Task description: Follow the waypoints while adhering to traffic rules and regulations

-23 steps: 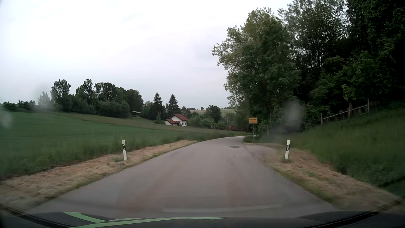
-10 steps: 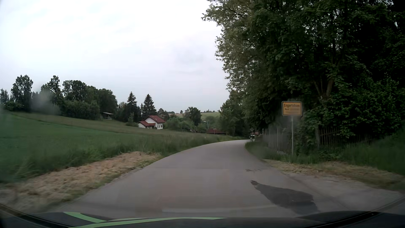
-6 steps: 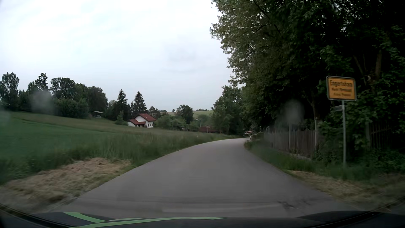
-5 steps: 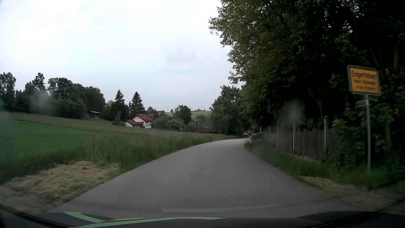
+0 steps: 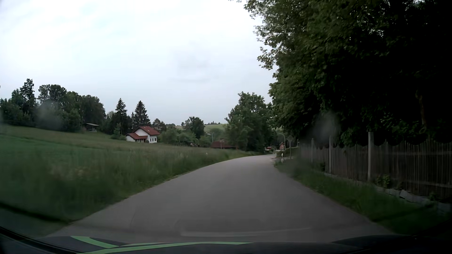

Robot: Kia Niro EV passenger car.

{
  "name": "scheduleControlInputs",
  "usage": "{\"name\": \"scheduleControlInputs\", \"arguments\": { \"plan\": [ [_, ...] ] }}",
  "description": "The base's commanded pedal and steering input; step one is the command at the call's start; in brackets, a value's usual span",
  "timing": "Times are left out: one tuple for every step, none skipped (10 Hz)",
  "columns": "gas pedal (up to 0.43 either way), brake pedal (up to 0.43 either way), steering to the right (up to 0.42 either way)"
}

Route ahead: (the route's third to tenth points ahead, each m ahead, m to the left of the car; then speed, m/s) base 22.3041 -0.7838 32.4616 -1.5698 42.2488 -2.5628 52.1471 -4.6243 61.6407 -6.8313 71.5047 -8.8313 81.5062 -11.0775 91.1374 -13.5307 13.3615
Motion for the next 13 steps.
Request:
{"name": "scheduleControlInputs", "arguments": {
  "plan": [
    [0.000,0.146,0.022],
    [0.000,0.146,0.021],
    [0.000,0.146,0.020],
    [0.000,0.146,0.020],
    [0.000,0.152,0.020],
    [0.000,0.146,0.021],
    [0.000,0.152,0.021],
    [0.000,0.152,0.021],
    [0.000,0.152,0.021],
    [0.000,0.146,0.021],
    [0.000,0.152,0.021],
    [0.000,0.152,0.021],
    [0.000,0.152,0.021]
  ]
}}
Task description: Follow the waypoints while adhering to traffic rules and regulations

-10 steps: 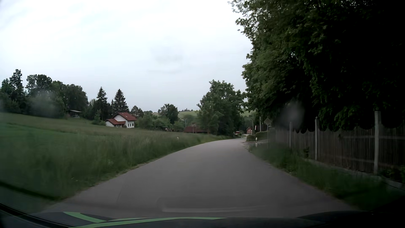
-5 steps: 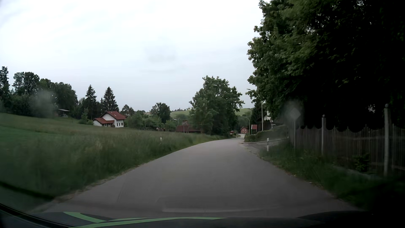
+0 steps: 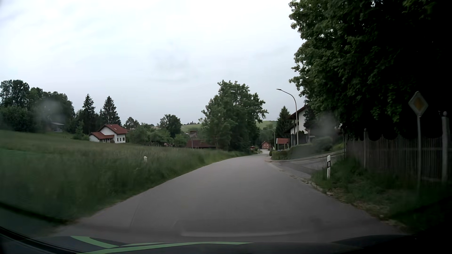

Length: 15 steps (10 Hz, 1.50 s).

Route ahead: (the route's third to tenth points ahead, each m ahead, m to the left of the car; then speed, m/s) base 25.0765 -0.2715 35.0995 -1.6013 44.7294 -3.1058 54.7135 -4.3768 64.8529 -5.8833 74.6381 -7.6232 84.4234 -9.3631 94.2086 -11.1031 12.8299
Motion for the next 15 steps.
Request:
{"name": "scheduleControlInputs", "arguments": {
  "plan": [
    [0.000,0.152,0.021],
    [0.000,0.152,0.021],
    [0.000,0.152,0.021],
    [0.000,0.152,0.020],
    [0.000,0.146,0.021],
    [0.000,0.146,0.021],
    [0.000,0.146,0.020],
    [0.000,0.146,0.019],
    [0.000,0.146,0.016],
    [0.000,0.140,0.015],
    [0.000,0.140,0.014],
    [0.000,0.140,0.014],
    [0.000,0.140,0.013],
    [0.000,0.134,0.013],
    [0.000,0.128,0.013]
  ]
}}
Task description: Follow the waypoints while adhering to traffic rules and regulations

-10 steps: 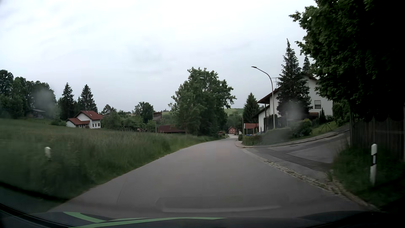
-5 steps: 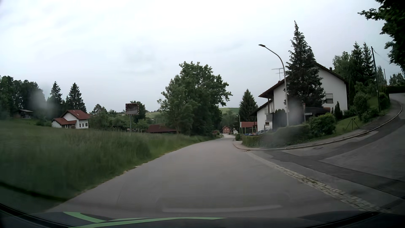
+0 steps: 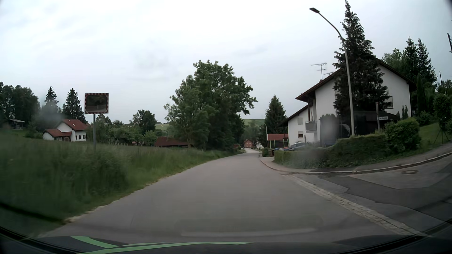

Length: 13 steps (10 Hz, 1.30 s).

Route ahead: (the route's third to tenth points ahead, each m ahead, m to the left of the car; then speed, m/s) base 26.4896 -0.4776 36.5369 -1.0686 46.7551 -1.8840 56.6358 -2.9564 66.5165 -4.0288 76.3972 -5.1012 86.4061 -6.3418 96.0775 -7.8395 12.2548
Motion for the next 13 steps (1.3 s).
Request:
{"name": "scheduleControlInputs", "arguments": {
  "plan": [
    [0.000,0.122,0.013],
    [0.000,0.116,0.013],
    [0.000,0.110,0.013],
    [0.000,0.104,0.013],
    [0.000,0.104,0.013],
    [0.000,0.098,0.015],
    [0.000,0.098,0.016],
    [0.000,0.104,0.017],
    [0.000,0.098,0.018],
    [0.000,0.098,0.017],
    [0.000,0.104,0.017],
    [0.000,0.104,0.018],
    [0.000,0.098,0.017]
  ]
}}
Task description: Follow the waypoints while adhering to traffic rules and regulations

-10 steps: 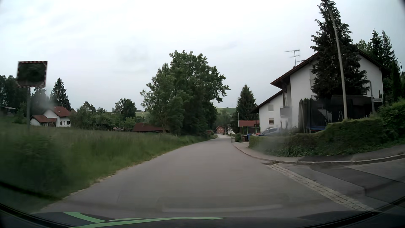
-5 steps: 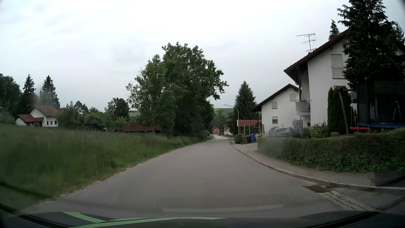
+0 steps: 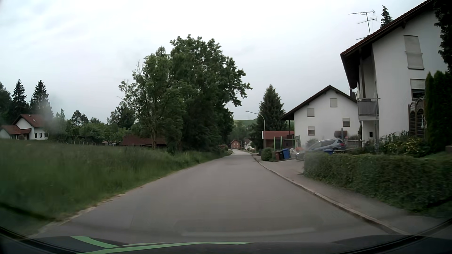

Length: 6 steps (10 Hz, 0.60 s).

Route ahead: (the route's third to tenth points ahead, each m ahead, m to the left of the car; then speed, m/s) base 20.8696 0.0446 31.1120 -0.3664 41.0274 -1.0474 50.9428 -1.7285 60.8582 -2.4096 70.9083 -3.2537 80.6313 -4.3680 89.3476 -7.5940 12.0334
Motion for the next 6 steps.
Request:
{"name": "scheduleControlInputs", "arguments": {
  "plan": [
    [0.000,0.104,0.017],
    [0.000,0.104,0.017],
    [0.000,0.104,0.016],
    [0.000,0.104,0.014],
    [0.000,0.104,0.012],
    [0.000,0.104,0.012]
  ]
}}
